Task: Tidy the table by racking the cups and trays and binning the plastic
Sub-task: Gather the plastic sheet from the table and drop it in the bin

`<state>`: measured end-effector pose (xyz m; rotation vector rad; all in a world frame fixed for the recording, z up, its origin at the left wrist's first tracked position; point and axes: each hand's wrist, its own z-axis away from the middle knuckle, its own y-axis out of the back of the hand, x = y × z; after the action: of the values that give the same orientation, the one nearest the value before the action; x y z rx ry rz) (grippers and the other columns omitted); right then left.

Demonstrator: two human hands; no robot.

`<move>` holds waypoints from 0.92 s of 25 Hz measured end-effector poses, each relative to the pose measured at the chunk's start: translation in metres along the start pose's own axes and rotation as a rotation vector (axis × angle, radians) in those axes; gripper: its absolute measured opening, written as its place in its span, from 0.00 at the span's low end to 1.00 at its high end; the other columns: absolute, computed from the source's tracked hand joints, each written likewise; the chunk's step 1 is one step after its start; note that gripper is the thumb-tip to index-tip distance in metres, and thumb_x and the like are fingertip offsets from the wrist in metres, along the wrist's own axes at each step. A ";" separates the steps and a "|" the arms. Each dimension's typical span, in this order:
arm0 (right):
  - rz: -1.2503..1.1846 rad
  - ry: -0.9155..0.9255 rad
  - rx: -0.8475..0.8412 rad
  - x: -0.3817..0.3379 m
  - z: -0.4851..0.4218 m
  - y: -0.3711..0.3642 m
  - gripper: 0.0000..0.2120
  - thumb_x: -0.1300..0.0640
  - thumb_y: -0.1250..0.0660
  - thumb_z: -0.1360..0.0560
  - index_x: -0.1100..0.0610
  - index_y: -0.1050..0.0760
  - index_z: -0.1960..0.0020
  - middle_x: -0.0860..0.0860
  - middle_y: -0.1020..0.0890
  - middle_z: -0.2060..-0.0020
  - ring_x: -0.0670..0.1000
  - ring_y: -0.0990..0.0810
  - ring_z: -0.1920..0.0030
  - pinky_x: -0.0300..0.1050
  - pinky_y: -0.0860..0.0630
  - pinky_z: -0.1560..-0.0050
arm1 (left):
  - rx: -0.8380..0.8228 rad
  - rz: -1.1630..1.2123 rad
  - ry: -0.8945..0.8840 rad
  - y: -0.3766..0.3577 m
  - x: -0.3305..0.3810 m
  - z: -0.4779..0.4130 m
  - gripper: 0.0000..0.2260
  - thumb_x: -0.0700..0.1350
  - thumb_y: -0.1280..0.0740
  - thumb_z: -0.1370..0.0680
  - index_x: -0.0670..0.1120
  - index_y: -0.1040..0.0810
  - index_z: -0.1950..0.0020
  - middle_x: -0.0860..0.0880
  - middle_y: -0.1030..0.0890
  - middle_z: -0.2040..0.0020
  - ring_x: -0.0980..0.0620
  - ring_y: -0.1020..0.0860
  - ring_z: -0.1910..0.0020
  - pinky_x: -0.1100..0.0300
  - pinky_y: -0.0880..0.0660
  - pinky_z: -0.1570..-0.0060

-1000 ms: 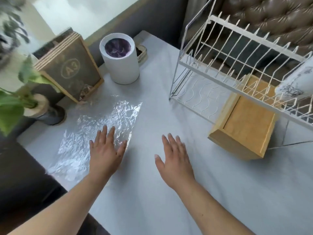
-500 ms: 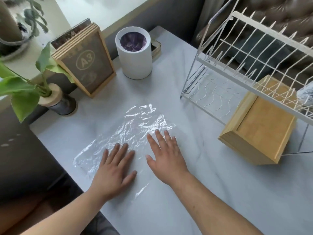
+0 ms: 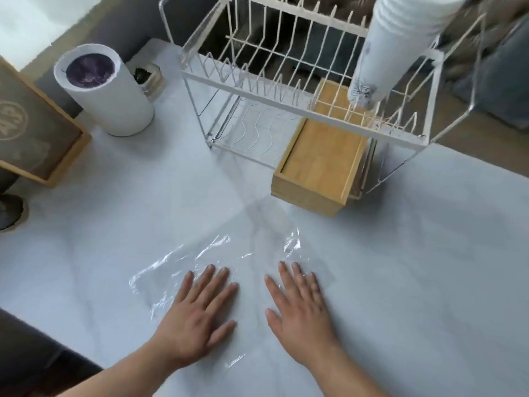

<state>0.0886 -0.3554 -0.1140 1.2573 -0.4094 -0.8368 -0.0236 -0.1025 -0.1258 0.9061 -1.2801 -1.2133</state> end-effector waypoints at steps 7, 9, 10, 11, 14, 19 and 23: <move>-0.050 -0.218 0.053 0.091 0.082 -0.017 0.34 0.40 0.39 0.21 0.47 0.41 0.18 0.54 0.43 0.17 0.60 0.45 0.18 0.68 0.44 0.22 | -0.074 -0.024 -0.200 -0.017 0.095 -0.065 0.33 0.65 0.41 0.17 0.49 0.35 0.16 0.44 0.38 0.15 0.39 0.42 0.15 0.35 0.51 0.19; -0.058 -0.279 0.069 0.120 0.109 -0.022 0.34 0.39 0.40 0.21 0.46 0.44 0.18 0.54 0.44 0.17 0.59 0.46 0.17 0.68 0.45 0.22 | -0.088 -0.029 -0.253 -0.023 0.128 -0.085 0.33 0.66 0.42 0.17 0.49 0.35 0.16 0.45 0.39 0.14 0.39 0.43 0.15 0.35 0.50 0.19; -0.059 -0.304 0.077 0.134 0.122 -0.025 0.34 0.39 0.41 0.20 0.46 0.45 0.17 0.54 0.45 0.16 0.59 0.47 0.17 0.67 0.45 0.22 | -0.089 -0.025 -0.276 -0.026 0.145 -0.094 0.33 0.66 0.42 0.17 0.49 0.35 0.16 0.45 0.40 0.14 0.39 0.43 0.15 0.34 0.49 0.19; -0.054 -0.329 0.087 0.148 0.135 -0.028 0.34 0.39 0.41 0.20 0.46 0.45 0.17 0.54 0.45 0.16 0.59 0.47 0.17 0.67 0.45 0.22 | -0.089 -0.018 -0.302 -0.029 0.162 -0.104 0.33 0.66 0.42 0.17 0.49 0.35 0.16 0.44 0.40 0.14 0.38 0.43 0.15 0.33 0.48 0.20; -0.039 -0.402 0.121 0.192 0.174 -0.036 0.34 0.38 0.41 0.20 0.47 0.45 0.17 0.54 0.45 0.16 0.59 0.47 0.17 0.68 0.45 0.22 | -0.087 -0.006 -0.378 -0.041 0.214 -0.134 0.34 0.66 0.41 0.17 0.49 0.35 0.16 0.45 0.40 0.14 0.39 0.44 0.15 0.32 0.46 0.20; -0.041 -0.483 0.159 0.263 0.226 -0.039 0.34 0.39 0.40 0.20 0.48 0.42 0.18 0.54 0.43 0.17 0.60 0.44 0.18 0.67 0.44 0.22 | -0.124 -0.033 -0.465 -0.055 0.294 -0.181 0.36 0.66 0.39 0.18 0.51 0.40 0.14 0.46 0.43 0.13 0.40 0.48 0.14 0.33 0.48 0.19; -0.029 -0.557 0.185 0.316 0.266 -0.036 0.33 0.40 0.39 0.21 0.49 0.38 0.19 0.55 0.40 0.18 0.60 0.41 0.19 0.67 0.41 0.23 | -0.157 -0.077 -0.500 -0.062 0.363 -0.214 0.35 0.67 0.43 0.17 0.51 0.41 0.14 0.46 0.44 0.13 0.40 0.49 0.14 0.33 0.48 0.19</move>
<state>0.0985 -0.7699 -0.1229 1.1869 -0.9322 -1.1953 0.1381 -0.4960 -0.1399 0.5569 -1.5198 -1.6444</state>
